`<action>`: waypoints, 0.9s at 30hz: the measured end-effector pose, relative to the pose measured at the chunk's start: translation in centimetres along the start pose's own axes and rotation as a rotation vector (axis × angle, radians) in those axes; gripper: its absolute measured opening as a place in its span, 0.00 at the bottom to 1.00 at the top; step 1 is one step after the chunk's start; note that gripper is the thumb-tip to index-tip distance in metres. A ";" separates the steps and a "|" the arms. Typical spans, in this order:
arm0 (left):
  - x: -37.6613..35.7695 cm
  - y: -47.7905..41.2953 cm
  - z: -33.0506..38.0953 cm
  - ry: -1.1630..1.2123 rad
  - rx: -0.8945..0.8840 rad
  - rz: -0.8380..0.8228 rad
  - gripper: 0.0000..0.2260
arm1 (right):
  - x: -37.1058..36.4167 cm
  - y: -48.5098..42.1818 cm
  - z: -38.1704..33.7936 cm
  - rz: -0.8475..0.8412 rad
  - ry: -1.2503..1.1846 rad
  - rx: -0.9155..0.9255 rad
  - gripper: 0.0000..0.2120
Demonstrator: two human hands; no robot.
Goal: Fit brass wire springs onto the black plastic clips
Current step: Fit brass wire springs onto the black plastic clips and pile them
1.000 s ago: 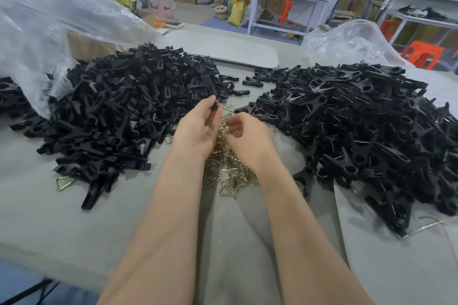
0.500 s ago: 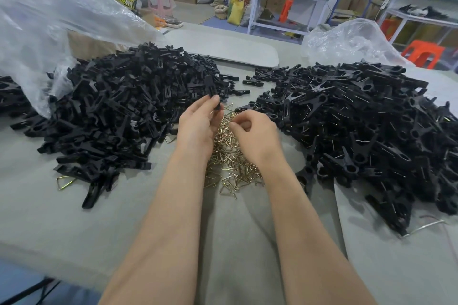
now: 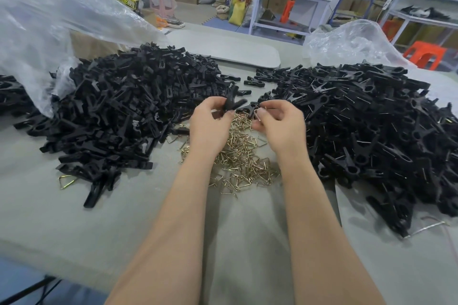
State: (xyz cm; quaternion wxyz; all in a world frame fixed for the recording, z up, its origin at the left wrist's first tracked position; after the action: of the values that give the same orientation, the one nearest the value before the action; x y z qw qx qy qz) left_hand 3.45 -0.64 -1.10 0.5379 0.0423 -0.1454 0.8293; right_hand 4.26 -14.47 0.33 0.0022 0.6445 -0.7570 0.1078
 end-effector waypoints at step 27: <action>-1.2 0.4 0.1 -0.401 -0.295 -0.130 0.12 | 1.3 -0.6 0.6 -0.079 0.085 0.015 0.09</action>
State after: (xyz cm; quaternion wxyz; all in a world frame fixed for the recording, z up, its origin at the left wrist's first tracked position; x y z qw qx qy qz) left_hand 3.58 -1.88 -1.31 0.5506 0.1362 -0.3657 0.7379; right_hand 4.70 -15.87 -0.01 0.0337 0.6689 -0.7292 0.1406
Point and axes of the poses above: each hand's wrist, its own y-axis away from the middle knuckle, its own x-axis out of the back of the hand, z = x × y, the point moved 3 cm from there along -y, towards the middle knuckle, and after that the axes turned 1 degree about -y, right-handed, at the moved point
